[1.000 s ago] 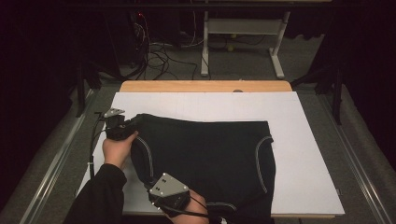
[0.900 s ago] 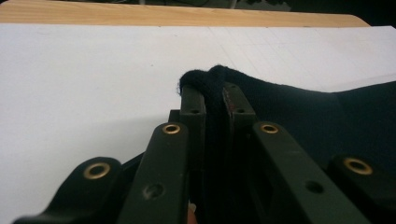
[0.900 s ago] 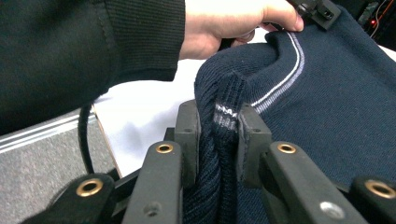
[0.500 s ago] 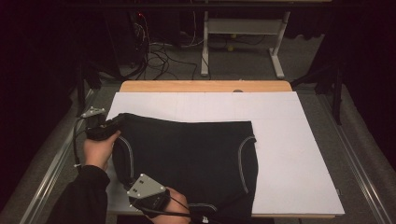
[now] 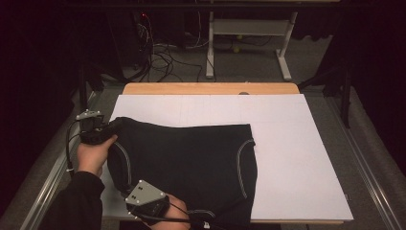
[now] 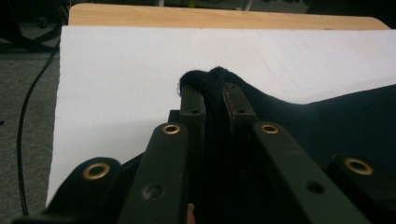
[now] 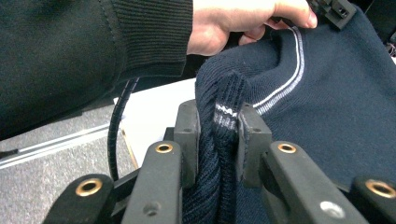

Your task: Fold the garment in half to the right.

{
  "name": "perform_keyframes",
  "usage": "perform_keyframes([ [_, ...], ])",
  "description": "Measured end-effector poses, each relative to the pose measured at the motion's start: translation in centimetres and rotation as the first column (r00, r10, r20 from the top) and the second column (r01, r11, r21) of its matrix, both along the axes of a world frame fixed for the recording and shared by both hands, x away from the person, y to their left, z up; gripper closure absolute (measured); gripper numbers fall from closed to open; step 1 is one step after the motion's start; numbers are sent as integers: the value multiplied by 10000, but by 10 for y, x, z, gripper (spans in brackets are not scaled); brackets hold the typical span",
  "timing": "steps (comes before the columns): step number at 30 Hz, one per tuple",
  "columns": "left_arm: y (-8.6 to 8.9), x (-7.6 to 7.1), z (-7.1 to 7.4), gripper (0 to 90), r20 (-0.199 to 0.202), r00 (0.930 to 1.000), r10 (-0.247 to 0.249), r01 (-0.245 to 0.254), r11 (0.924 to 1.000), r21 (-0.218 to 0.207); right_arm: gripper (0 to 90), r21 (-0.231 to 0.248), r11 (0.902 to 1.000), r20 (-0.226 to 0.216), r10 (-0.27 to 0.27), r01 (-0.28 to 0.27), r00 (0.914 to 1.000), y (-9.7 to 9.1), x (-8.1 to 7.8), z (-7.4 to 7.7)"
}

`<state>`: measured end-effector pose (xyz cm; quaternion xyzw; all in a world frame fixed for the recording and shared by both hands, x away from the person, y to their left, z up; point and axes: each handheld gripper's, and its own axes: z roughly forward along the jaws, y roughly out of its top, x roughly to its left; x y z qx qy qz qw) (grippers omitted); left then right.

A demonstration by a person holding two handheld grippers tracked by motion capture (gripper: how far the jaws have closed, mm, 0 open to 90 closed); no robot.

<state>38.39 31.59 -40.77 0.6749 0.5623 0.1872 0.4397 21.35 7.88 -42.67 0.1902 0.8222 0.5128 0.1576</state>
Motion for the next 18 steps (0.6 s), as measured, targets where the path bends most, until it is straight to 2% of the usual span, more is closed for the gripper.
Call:
perform_keyframes([
  [7, -21, 4, 10, 773, -51, 9995, -304, 304, 9995, 99, 743, 378, 9988, 222, -330, 322, 9992, -22, -2, 8],
  [12, -48, 9, 16, 772, 29, 9980, -633, 632, 9978, 207, 743, 597, 9965, 330, -605, 585, 9976, -42, -4, 10],
  [18, -82, 18, 18, 772, -42, 9977, -682, 683, 9973, 279, 743, 731, 9916, 497, -1104, 1066, 9926, -72, -6, 9],
])
